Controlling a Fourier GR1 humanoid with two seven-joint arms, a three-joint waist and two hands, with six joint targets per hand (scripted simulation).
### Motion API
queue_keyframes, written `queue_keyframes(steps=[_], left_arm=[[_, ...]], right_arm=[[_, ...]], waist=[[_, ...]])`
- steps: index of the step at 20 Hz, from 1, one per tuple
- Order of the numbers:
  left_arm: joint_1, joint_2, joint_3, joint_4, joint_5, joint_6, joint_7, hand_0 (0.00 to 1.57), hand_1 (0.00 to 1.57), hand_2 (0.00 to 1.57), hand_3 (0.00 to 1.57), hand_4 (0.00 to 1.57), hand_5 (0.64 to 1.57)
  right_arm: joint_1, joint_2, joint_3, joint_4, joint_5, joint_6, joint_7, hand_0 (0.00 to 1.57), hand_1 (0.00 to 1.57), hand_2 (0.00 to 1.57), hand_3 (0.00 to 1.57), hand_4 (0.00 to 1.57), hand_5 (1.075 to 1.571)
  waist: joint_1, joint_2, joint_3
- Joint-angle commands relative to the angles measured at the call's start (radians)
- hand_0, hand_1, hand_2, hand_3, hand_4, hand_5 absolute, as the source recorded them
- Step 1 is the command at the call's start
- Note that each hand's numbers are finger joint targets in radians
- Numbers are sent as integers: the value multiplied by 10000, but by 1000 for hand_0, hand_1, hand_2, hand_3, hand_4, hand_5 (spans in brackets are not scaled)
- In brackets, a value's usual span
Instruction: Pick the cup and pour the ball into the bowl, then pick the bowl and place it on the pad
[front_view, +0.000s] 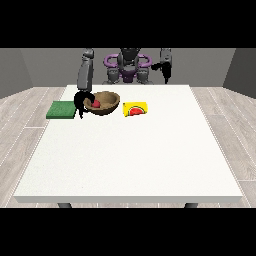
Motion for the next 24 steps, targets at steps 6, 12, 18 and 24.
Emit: queue_keyframes(steps=[6,12,18,24], left_arm=[[564,510,436,95,627,-704,-32,0,0,0,0,1070,1366],[405,278,1019,1156,653,-280,70,0,0,0,0,1143,1358],[994,-112,904,1392,457,-1,26,0,0,0,0,1159,1357],[662,-15,1277,2125,385,-90,-230,0,0,0,0,1166,1344]], right_arm=[[120,-672,-363,329,-497,-1009,2459,1571,1571,1571,1493,937,1486],[-642,-1470,219,-222,-301,-1495,4440,1571,1571,1571,1468,934,1501],[-425,-1795,410,-506,-261,-1690,5000,1571,1571,1571,1215,933,1503],[-759,-2832,298,-948,-573,-1068,5977,1571,1571,1571,1113,938,1489]], waist=[[90,-458,393],[-907,-1367,394],[-1185,-1999,404],[-1666,-1811,402]])
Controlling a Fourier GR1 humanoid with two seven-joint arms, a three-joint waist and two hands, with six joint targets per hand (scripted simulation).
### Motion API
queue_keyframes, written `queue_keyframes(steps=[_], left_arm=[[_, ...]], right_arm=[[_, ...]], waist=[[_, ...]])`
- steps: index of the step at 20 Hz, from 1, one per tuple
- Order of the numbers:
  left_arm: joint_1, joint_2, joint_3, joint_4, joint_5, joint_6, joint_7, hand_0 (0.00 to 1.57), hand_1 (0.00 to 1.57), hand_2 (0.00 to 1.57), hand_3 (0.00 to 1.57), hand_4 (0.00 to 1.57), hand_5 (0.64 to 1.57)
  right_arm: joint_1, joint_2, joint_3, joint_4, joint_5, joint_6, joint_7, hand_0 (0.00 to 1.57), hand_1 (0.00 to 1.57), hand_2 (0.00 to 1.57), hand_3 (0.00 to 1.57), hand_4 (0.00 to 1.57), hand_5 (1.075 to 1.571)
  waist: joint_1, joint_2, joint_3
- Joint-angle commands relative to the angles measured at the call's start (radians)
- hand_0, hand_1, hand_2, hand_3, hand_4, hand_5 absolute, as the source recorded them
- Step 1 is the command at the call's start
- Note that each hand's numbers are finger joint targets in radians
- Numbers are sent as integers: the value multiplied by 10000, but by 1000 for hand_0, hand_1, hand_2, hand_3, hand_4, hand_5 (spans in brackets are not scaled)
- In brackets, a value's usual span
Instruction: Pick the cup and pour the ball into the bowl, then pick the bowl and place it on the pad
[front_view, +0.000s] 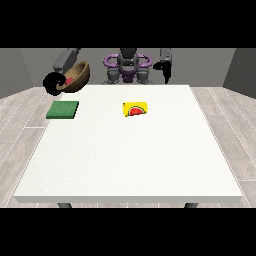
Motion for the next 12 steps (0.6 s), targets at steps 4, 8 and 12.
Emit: queue_keyframes(steps=[4,8,12], left_arm=[[213,-311,-209,283,-285,164,-1090,0,0,0,0,1178,1344],[25,-156,-13,140,-34,-168,-1376,0,0,0,0,1177,1345],[-283,-68,99,175,-154,-214,-1685,0,0,0,0,1173,1352]], right_arm=[[51,-1442,-811,256,-743,1110,140,1571,1571,1571,1392,980,1494],[173,-2294,-1232,934,-1064,1979,202,1571,1571,1571,871,953,1502],[-71,-2096,-1196,1420,-930,1760,-599,1547,1547,1571,711,893,1512]], waist=[[162,570,-1],[365,1222,3],[606,1835,2]])
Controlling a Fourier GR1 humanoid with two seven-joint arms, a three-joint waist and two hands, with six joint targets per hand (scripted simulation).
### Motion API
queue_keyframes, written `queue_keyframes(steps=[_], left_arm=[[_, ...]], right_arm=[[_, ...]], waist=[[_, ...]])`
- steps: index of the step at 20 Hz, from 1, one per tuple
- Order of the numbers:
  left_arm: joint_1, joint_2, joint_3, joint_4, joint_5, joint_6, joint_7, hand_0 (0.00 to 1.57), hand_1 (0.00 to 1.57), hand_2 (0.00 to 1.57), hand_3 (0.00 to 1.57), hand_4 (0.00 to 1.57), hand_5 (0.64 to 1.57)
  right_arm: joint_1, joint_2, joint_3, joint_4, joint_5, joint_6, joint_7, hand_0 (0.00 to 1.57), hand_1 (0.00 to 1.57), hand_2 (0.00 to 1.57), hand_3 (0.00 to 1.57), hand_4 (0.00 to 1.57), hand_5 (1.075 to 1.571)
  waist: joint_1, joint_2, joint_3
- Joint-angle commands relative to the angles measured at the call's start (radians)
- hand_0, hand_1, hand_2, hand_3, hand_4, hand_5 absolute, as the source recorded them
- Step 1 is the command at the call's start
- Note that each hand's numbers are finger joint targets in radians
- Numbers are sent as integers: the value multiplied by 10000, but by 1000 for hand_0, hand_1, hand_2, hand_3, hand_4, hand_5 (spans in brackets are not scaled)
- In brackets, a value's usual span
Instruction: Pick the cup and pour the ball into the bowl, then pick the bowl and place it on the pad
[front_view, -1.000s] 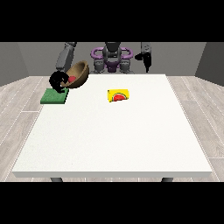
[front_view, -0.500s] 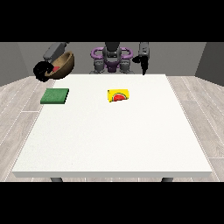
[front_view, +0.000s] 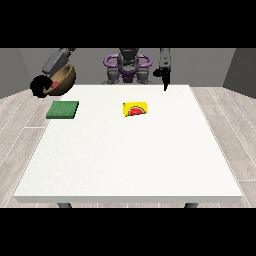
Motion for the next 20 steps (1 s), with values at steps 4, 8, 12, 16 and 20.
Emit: queue_keyframes(steps=[4,8,12,16,20], left_arm=[[-15,276,217,-363,166,-406,-641,0,0,0,0,1167,1358],[64,-178,3,-135,-134,123,-531,0,0,0,0,1169,1365],[20,-266,-137,257,-311,260,-864,0,0,0,0,1169,1366],[181,-299,-1671,960,30,1440,-951,0,0,0,0,1208,1354],[726,-301,-3185,1097,451,2903,-842,0,0,0,0,1216,1340]], right_arm=[[98,-824,-327,896,16,317,-962,1549,1549,1571,730,766,1519],[225,-1650,-38,643,730,-747,-1226,1397,1397,1571,798,0,1569],[-134,-1468,220,750,949,-848,-1467,1242,1242,1301,1363,0,1568],[-754,-1027,578,395,1001,-746,-1061,1072,1072,961,951,307,1564],[-1007,-1048,819,271,959,-292,-123,364,364,534,662,751,1289]], waist=[[269,916,2],[50,828,-5],[53,798,-4],[-148,455,-10],[-306,-316,-12]])
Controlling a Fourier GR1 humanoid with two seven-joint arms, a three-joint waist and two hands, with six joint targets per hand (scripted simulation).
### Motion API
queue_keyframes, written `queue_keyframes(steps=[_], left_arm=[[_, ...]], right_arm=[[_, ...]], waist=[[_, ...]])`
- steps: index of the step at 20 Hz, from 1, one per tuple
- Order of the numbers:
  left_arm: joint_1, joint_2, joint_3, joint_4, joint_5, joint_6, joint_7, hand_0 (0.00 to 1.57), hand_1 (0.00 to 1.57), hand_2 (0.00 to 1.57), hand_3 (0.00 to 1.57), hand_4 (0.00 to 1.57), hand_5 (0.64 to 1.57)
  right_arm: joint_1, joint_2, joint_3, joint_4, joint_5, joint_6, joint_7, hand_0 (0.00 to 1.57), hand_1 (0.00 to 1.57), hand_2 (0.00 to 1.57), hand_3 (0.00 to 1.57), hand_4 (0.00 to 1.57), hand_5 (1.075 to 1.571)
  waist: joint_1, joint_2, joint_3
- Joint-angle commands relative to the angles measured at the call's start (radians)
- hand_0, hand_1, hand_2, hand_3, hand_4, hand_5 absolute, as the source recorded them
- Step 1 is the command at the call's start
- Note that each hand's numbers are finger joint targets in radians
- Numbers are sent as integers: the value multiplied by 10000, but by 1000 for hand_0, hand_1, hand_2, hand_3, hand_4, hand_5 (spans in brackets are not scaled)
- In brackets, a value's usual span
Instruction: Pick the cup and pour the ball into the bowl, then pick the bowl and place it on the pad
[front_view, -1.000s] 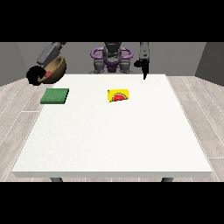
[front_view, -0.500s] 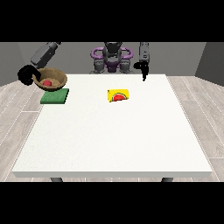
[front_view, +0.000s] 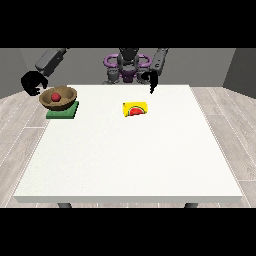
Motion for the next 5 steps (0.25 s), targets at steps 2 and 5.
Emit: queue_keyframes(steps=[2,5], left_arm=[[125,-22,-766,1017,739,1029,-466,0,0,0,0,1216,1340],[252,-23,-555,1252,846,742,-734,0,0,0,0,1216,1340]], right_arm=[[-229,-388,285,-354,-74,874,1209,0,0,537,716,685,1111],[287,-485,185,-407,-191,1390,955,0,0,582,754,713,1075]], waist=[[-564,-652,-6],[-536,-843,0]])
